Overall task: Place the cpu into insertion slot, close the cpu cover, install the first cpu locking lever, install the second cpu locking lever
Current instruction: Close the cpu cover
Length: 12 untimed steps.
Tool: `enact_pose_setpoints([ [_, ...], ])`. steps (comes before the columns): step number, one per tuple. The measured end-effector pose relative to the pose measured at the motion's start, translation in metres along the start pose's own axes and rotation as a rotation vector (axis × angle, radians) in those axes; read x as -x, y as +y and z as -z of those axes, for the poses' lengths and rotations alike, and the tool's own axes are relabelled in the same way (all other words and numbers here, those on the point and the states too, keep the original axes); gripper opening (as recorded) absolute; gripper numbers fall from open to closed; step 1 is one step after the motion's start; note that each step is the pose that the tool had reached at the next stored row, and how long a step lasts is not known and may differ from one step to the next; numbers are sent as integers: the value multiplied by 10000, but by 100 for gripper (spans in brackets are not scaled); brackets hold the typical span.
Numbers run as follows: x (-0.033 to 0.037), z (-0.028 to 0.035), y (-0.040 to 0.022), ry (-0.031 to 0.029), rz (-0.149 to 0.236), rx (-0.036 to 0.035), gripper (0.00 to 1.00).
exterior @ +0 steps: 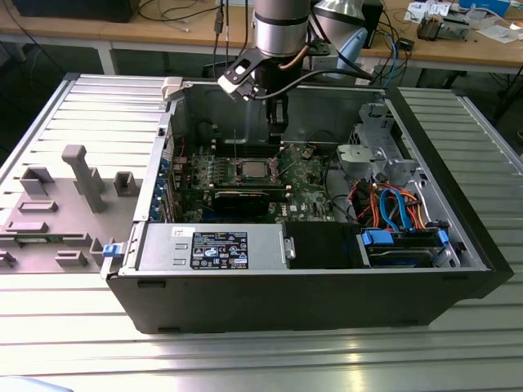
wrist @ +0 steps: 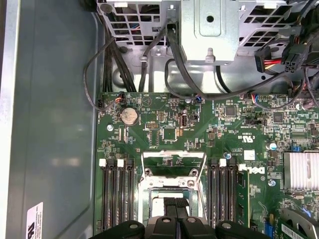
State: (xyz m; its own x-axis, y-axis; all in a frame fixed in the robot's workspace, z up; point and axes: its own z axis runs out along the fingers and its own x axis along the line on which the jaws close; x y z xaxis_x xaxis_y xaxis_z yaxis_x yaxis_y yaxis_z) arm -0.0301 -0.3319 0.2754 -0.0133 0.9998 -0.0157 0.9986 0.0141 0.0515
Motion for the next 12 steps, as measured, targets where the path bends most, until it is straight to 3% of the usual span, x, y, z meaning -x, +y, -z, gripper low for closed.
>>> enact_pose_setpoints([
  [12, 1, -3, 50, 0, -1, 0, 11],
])
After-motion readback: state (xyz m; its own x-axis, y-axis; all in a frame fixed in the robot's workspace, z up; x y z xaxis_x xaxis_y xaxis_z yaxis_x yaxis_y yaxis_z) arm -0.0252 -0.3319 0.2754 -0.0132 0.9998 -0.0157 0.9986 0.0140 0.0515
